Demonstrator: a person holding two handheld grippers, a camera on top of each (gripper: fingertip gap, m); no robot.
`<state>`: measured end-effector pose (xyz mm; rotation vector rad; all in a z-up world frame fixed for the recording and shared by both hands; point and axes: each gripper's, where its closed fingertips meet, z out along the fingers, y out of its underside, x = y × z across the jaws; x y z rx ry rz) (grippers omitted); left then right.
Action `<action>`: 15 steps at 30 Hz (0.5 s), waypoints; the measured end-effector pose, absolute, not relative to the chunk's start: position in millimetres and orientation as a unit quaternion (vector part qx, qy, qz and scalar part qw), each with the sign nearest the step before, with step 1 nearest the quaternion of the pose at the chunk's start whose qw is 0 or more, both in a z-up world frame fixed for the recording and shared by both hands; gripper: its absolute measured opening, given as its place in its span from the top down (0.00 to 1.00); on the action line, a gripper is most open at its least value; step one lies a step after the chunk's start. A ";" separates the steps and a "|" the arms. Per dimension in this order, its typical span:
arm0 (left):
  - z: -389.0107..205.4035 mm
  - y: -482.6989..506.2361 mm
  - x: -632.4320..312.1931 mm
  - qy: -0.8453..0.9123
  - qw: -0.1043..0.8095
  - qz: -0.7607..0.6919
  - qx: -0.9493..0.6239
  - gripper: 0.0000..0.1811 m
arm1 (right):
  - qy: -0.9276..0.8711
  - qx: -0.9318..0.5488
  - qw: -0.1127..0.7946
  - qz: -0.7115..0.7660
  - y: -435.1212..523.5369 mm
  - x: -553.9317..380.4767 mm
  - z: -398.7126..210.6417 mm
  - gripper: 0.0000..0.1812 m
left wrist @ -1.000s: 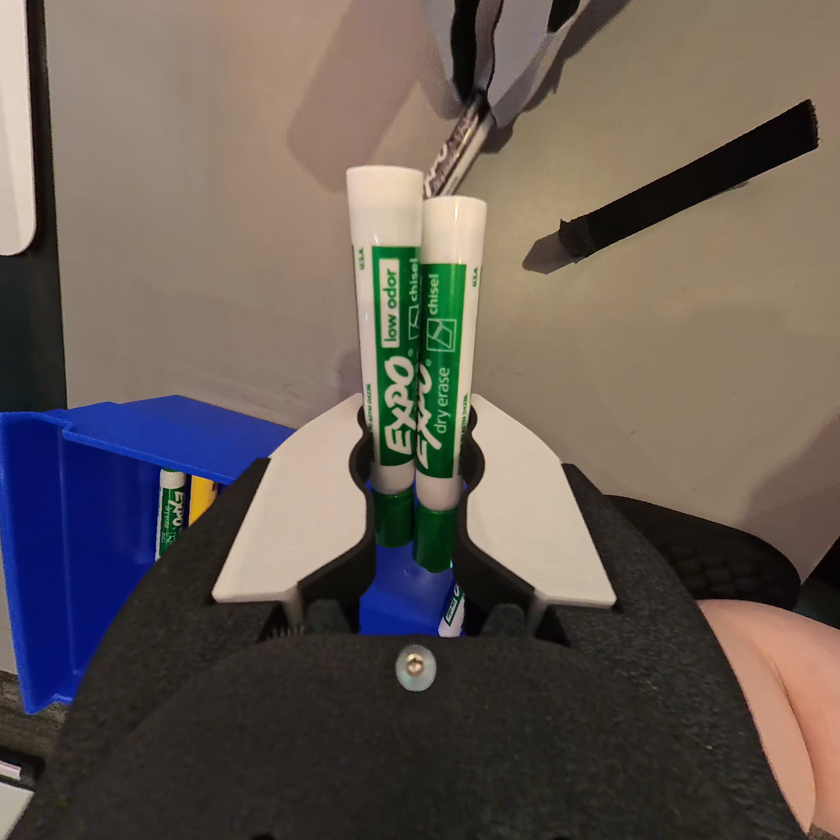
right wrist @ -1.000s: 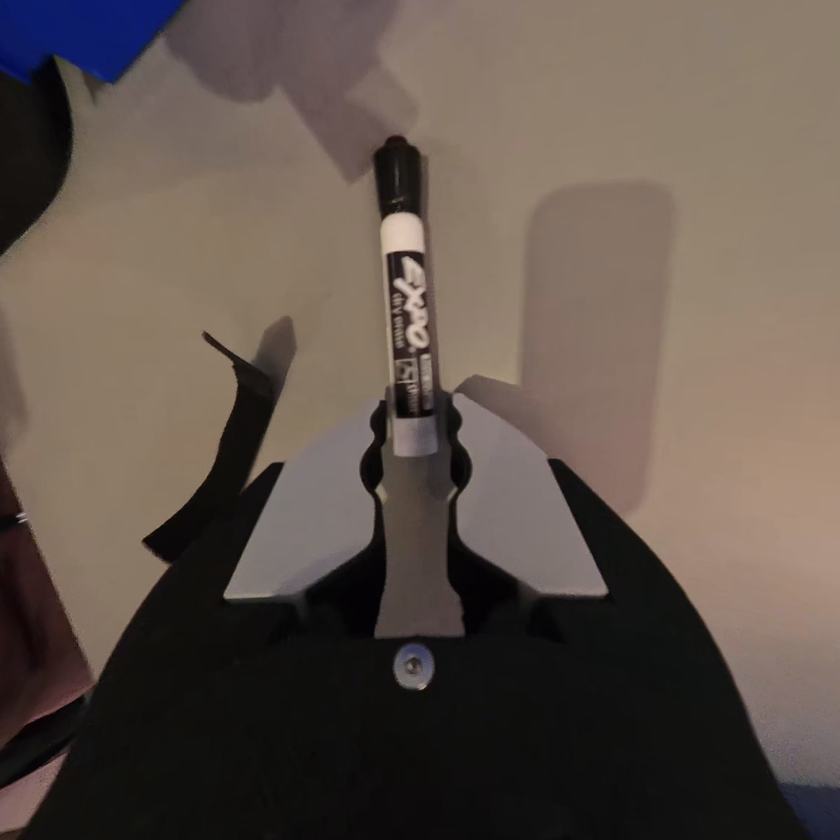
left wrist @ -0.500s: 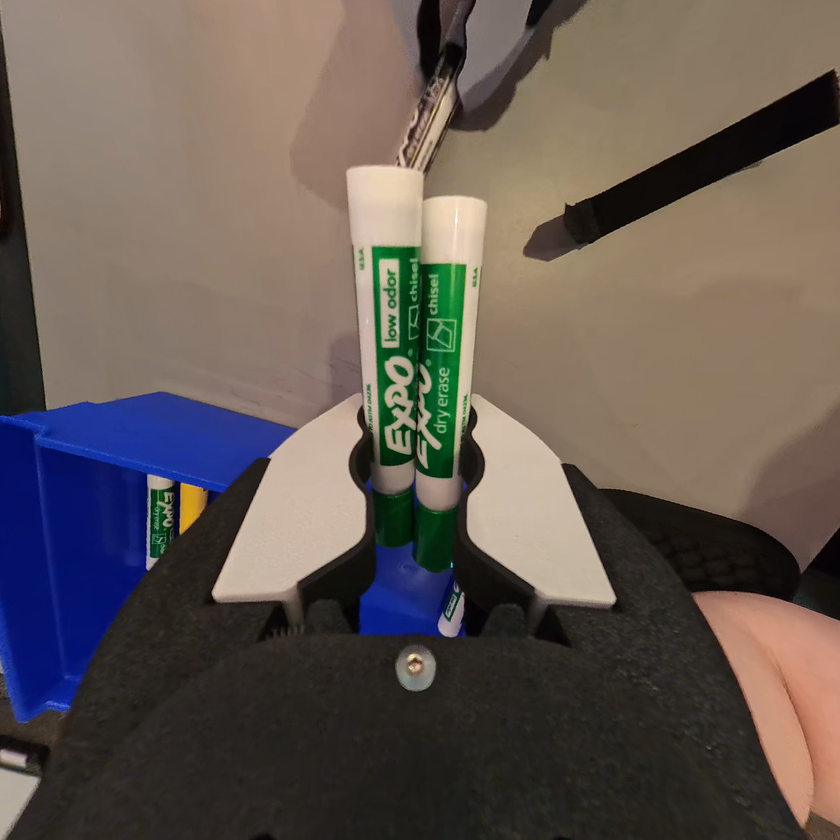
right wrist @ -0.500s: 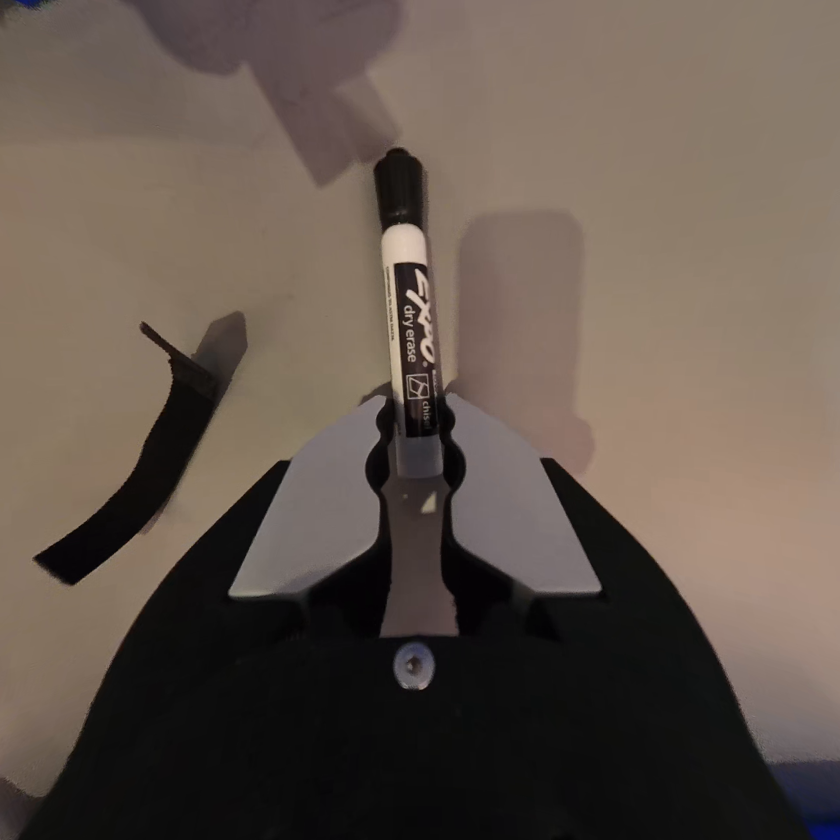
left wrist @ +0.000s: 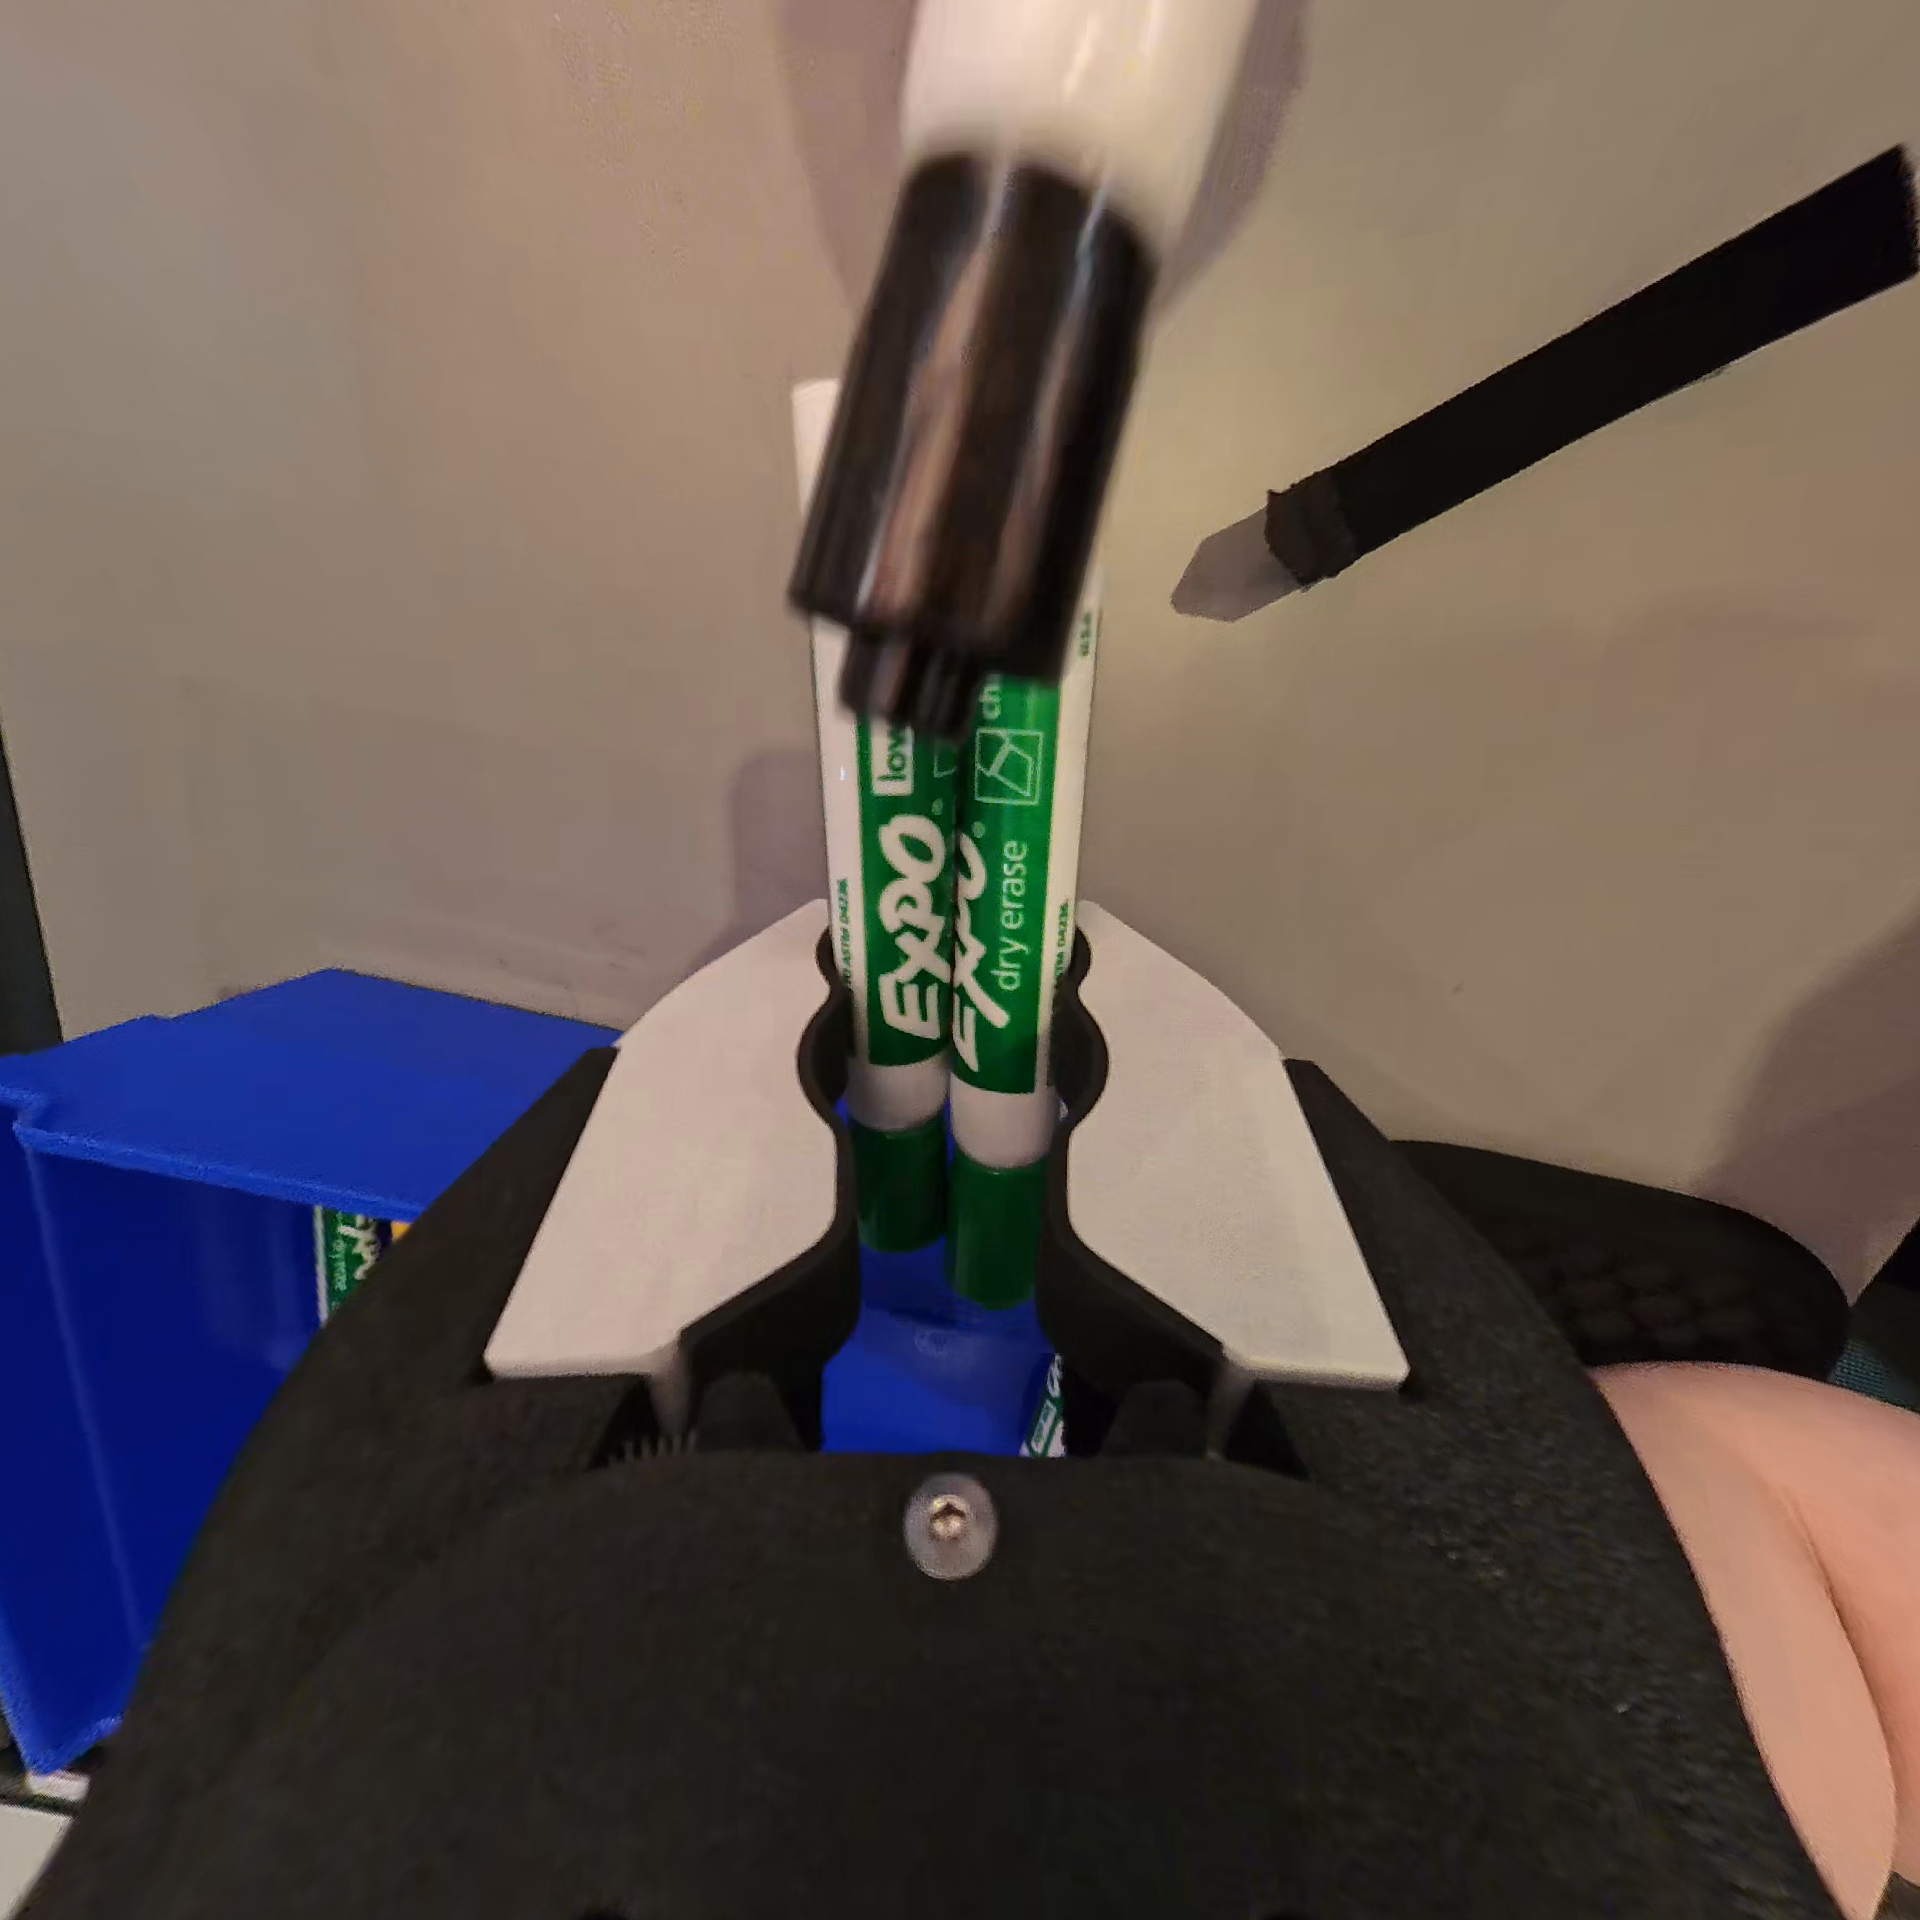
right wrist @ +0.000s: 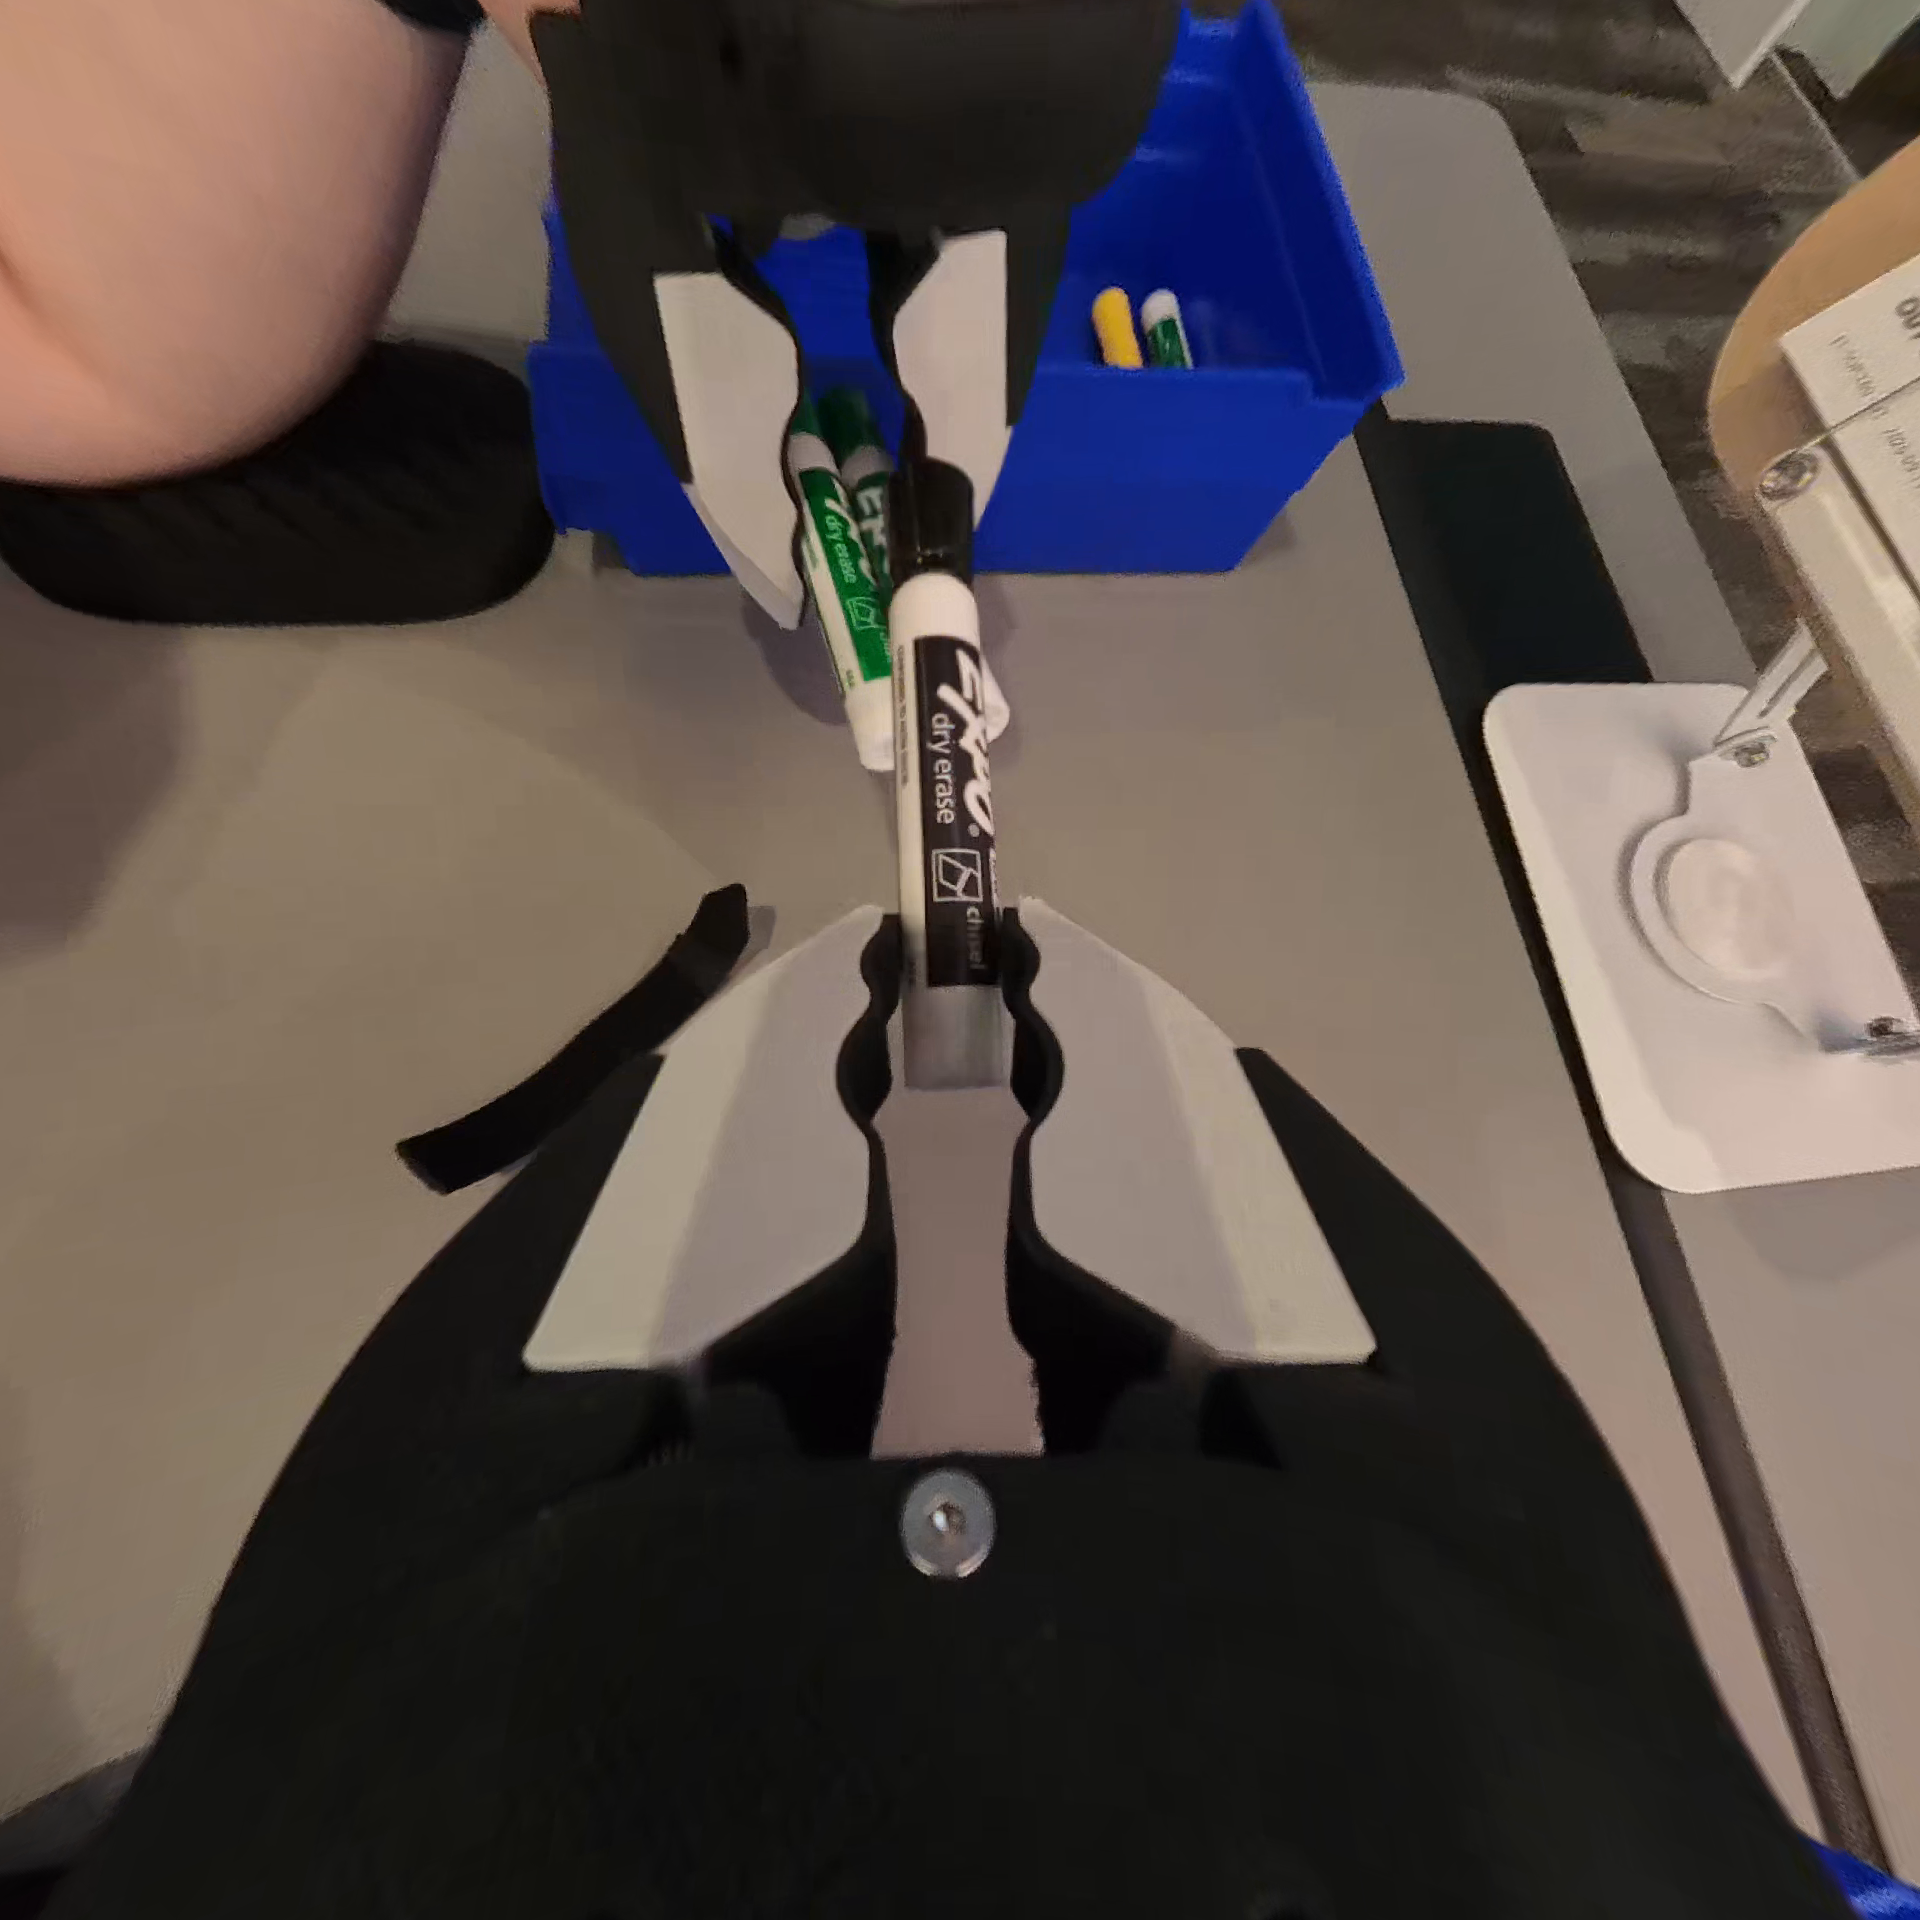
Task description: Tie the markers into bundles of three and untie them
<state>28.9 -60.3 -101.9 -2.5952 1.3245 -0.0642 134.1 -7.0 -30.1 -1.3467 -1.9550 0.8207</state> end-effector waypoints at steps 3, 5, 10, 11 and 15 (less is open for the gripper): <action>-104.3 -59.8 35.2 0.459 0.110 -0.022 -0.881 0.80 | -0.767 -0.501 0.300 0.265 -17.8 124.4 -44.3 0.89; -107.2 -59.8 39.0 0.465 0.104 -0.018 -0.879 0.80 | -0.779 -0.493 0.301 0.243 -23.7 117.4 -51.2 0.89; -112.2 -63.2 52.0 0.486 0.092 -0.017 -0.869 0.80 | -0.791 -0.488 0.301 0.213 -32.4 105.3 -62.6 0.88; -112.6 -63.3 54.5 0.491 0.091 -0.016 -0.866 0.80 | -0.793 -0.487 0.296 0.215 -35.5 103.8 -64.1 0.88; -114.6 -66.1 61.0 0.500 0.085 -0.020 -0.862 0.80 | -0.803 -0.469 0.300 0.213 -45.1 97.3 -67.6 0.89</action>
